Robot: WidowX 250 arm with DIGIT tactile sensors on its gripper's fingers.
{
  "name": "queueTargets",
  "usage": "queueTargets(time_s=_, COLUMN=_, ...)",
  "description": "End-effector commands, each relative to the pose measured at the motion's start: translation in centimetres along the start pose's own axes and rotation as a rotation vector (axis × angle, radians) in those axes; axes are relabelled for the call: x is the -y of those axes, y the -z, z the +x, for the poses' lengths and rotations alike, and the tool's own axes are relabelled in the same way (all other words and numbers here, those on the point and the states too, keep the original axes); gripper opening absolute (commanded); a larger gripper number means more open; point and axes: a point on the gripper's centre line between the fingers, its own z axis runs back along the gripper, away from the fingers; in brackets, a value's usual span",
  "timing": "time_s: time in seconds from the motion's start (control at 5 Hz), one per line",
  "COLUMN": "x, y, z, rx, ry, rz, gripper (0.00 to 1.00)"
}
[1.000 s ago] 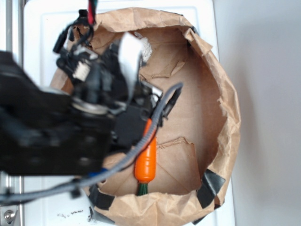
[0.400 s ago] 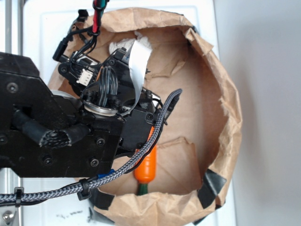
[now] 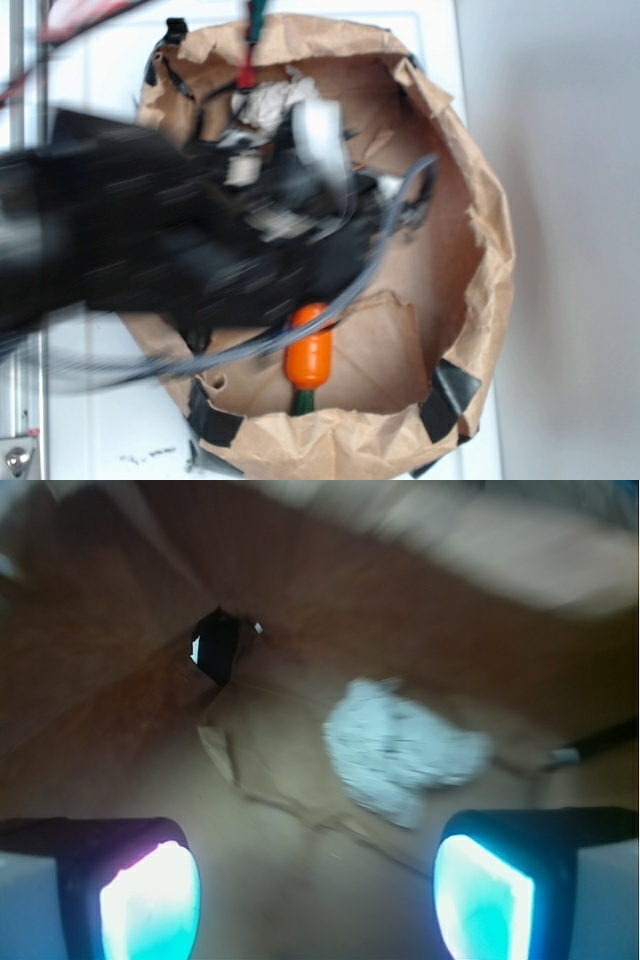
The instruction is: Grab the white paper.
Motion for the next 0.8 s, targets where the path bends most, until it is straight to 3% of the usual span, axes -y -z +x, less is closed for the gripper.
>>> queueTargets(time_s=0.0, x=-1.0, y=-1.2, z=3.4, rx=-0.013, ry=-0.064, rz=-0.007, gripper=1.0)
queueTargets(time_s=0.2, x=-3.3, y=-4.6, z=3.5, rx=-0.109, ry=0.053, rz=-0.055, gripper=1.0)
queueTargets(time_s=0.4, x=-4.6, y=-6.1, z=4.3, rx=-0.168, ry=0.049, rz=-0.093, gripper=1.0)
queueTargets(time_s=0.6, x=-4.4, y=-5.1, z=5.0, rx=-0.266, ry=-0.009, rz=-0.071, gripper=1.0)
